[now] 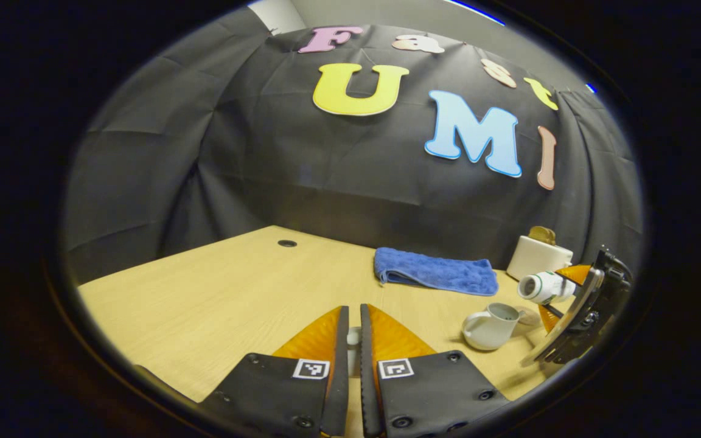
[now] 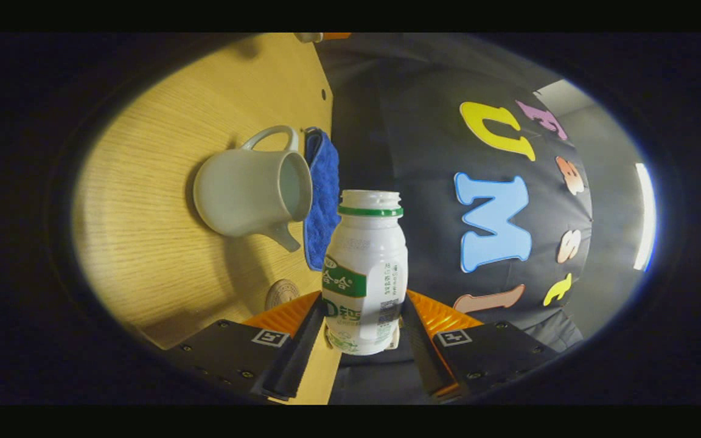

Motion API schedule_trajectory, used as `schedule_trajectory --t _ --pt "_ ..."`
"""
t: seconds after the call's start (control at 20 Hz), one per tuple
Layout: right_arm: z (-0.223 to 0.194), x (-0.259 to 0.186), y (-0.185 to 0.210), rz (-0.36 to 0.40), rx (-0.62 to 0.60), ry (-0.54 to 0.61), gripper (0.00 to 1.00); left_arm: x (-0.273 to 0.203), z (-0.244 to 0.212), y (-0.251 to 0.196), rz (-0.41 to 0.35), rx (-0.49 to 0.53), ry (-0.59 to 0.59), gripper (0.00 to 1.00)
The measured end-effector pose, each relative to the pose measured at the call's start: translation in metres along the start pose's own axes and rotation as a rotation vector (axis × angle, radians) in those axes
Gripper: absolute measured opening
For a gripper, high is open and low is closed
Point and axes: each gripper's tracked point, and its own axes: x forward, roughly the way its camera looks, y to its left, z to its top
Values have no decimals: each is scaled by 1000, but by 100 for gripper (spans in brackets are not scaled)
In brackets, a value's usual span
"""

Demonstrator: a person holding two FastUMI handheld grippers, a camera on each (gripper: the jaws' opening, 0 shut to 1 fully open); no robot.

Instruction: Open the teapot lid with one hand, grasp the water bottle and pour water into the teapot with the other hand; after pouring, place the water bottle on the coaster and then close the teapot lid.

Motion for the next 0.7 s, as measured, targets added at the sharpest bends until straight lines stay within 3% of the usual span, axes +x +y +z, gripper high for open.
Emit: schedule_trajectory --t 0.4,0.7 --pt "2 5 -14 -38 -133 -27 73 1 -5 -3 -8 3 10 19" --pt "1 7 -22 -74 -210 -46 73 3 -6 -1 -7 4 13 12"
